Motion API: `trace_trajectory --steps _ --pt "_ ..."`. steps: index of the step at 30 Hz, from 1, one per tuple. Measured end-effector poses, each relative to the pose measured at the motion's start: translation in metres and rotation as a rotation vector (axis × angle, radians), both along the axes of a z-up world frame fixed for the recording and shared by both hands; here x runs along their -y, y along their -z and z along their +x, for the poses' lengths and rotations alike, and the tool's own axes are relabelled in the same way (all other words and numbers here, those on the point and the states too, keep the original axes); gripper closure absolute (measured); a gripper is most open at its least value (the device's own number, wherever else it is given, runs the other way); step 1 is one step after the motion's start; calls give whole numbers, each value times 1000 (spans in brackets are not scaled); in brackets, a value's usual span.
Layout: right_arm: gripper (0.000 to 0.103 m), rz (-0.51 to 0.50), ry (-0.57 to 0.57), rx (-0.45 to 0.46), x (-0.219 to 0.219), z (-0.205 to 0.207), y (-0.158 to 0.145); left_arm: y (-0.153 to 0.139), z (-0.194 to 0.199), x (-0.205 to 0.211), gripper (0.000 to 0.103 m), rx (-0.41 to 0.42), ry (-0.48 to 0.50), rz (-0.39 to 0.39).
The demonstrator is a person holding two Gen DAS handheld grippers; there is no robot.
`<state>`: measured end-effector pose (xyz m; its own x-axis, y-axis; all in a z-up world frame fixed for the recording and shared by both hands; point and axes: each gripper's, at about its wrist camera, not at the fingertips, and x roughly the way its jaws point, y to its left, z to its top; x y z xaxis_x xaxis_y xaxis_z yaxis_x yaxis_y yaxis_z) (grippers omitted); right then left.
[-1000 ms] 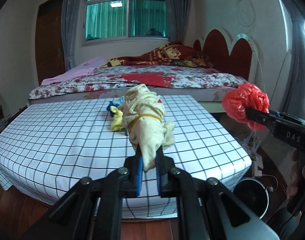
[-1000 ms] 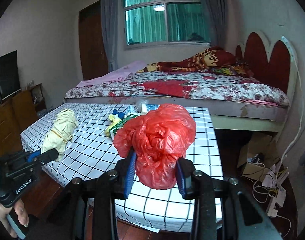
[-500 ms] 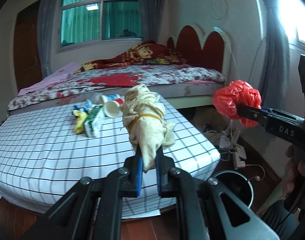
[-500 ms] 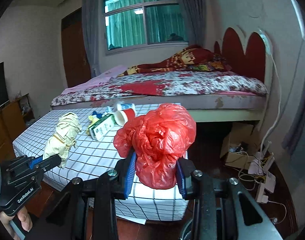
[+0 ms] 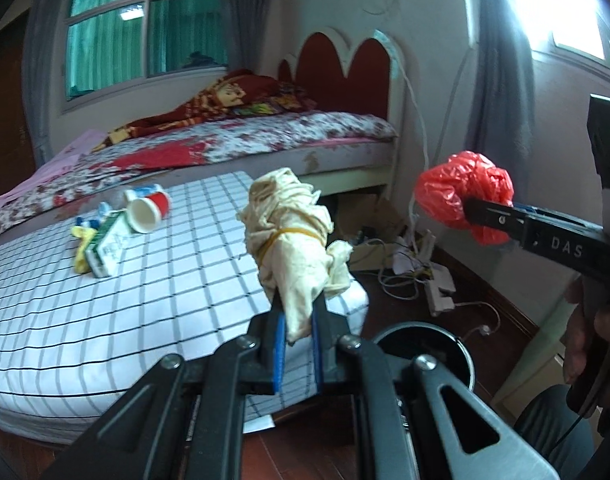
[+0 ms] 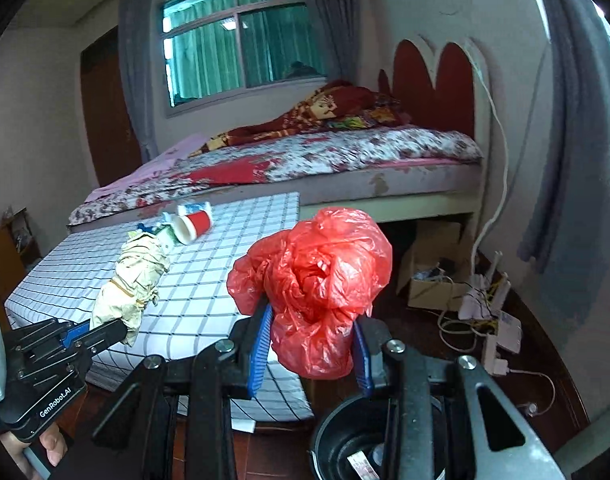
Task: Collect trash
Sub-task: 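Carry the beige cloth and red bag over the black bin and release both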
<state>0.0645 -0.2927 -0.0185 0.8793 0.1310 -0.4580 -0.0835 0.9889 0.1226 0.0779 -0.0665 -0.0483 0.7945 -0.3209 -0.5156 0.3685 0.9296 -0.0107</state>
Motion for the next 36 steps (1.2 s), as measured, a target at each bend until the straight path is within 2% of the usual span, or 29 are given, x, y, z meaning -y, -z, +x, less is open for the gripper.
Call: trace_trajectory --steps 12,21,27,36 --pt "66 -2 83 -78 53 -20 34 28 -7 59 91 -57 135 35" --pt "66 1 126 -134 82 -31 64 56 -9 85 91 -119 207 68" --pt "65 -3 124 -169 94 -32 88 75 -5 99 91 -149 260 68" --pt "65 -51 42 -239 95 -19 125 108 5 120 91 -228 294 62"
